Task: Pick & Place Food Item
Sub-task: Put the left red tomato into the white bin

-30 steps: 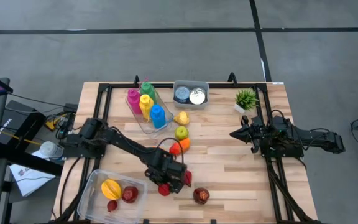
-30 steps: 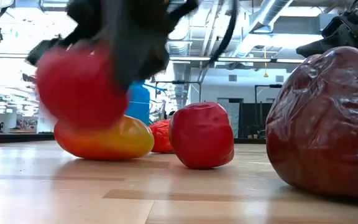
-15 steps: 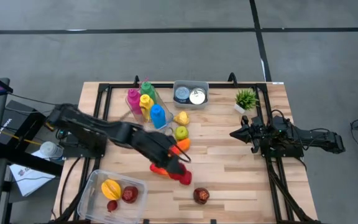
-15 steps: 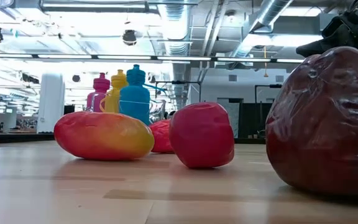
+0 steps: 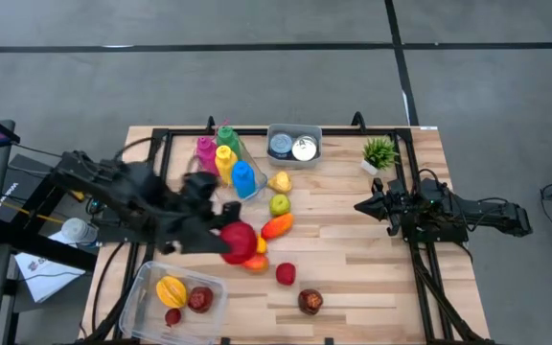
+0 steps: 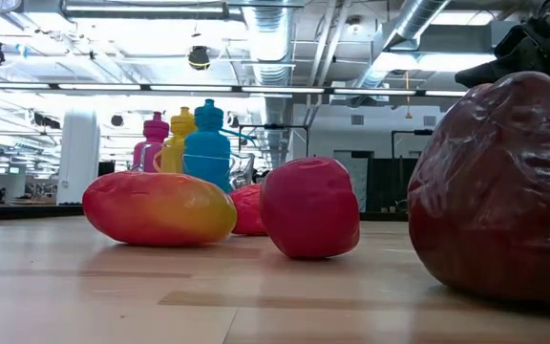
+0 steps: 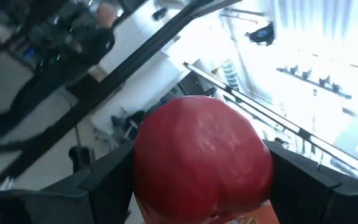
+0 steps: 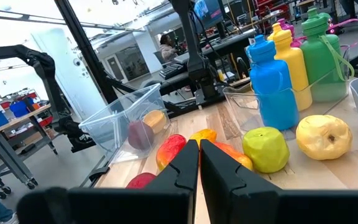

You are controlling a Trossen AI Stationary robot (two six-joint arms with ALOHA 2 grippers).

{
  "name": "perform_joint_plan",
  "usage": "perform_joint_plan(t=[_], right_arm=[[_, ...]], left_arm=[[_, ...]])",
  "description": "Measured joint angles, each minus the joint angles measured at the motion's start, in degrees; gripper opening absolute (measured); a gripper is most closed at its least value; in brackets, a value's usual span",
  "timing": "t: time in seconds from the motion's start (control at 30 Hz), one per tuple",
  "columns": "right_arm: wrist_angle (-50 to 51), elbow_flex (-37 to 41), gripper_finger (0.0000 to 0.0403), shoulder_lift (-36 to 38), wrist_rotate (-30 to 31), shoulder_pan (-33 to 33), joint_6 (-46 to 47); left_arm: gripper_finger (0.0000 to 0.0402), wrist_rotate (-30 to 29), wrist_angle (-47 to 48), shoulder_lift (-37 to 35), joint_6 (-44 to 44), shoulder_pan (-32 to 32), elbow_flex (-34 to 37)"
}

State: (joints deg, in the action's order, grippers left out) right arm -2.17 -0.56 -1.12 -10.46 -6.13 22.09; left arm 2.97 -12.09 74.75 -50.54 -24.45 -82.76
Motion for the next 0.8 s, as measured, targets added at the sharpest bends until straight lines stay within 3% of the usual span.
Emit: perform_joint_plan(t=[0.13,0.27,0.63,0.8], right_arm=[[0.0,0.0,0.0012,0.0,0.0,0.0,0.0],[0.0,0.0,0.0012,0.0,0.0,0.0,0.0],[0.0,0.0,0.0012,0.0,0.0,0.0,0.0],[0.0,0.0,0.0012,0.0,0.0,0.0,0.0]], left_arm=[[0.0294,-3.8,1.0,-1.6,5.0,-3.1,0.0],[0.0294,-5.3,1.7,-2.2,4.0,-5.4,0.0],[0.0294,-15.2,11.0,1.7,-11.9,-17.2,0.0],[0.0294,-17.1,23.3,3.9,-24.9,-22.7,0.0]])
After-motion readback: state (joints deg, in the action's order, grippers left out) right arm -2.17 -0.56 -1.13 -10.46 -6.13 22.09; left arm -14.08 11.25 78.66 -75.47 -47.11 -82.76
